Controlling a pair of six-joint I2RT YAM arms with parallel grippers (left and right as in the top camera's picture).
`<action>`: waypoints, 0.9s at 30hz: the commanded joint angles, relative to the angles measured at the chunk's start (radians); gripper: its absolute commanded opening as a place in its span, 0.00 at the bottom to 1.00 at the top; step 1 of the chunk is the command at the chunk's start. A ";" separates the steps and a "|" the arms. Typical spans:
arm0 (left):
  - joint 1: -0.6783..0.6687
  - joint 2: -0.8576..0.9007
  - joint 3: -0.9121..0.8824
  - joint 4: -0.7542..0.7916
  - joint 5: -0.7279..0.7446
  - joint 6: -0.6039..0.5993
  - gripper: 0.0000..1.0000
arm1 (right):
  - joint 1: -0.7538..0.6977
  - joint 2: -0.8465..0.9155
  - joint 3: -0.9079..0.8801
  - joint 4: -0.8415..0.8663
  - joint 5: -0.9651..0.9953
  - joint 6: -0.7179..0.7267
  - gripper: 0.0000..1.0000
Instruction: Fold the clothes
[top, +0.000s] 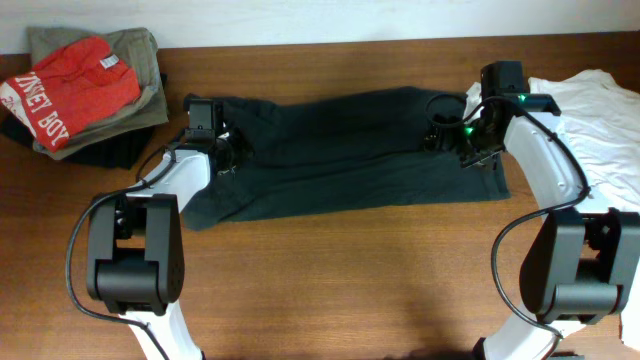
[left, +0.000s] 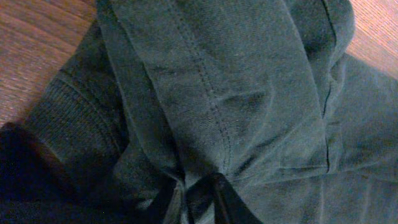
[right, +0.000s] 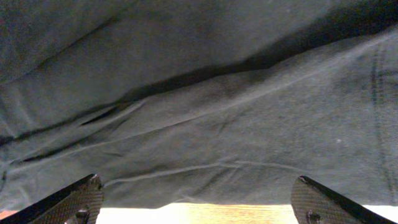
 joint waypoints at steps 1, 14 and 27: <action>0.002 0.019 0.018 0.000 -0.005 0.005 0.01 | 0.010 0.000 -0.005 0.002 0.045 -0.011 1.00; 0.002 0.019 0.018 0.002 0.000 0.005 0.01 | -0.065 0.099 0.049 0.357 0.206 -0.113 0.96; -0.003 0.019 0.018 0.015 -0.001 0.006 0.01 | -0.121 0.438 0.277 0.528 0.167 -0.164 0.83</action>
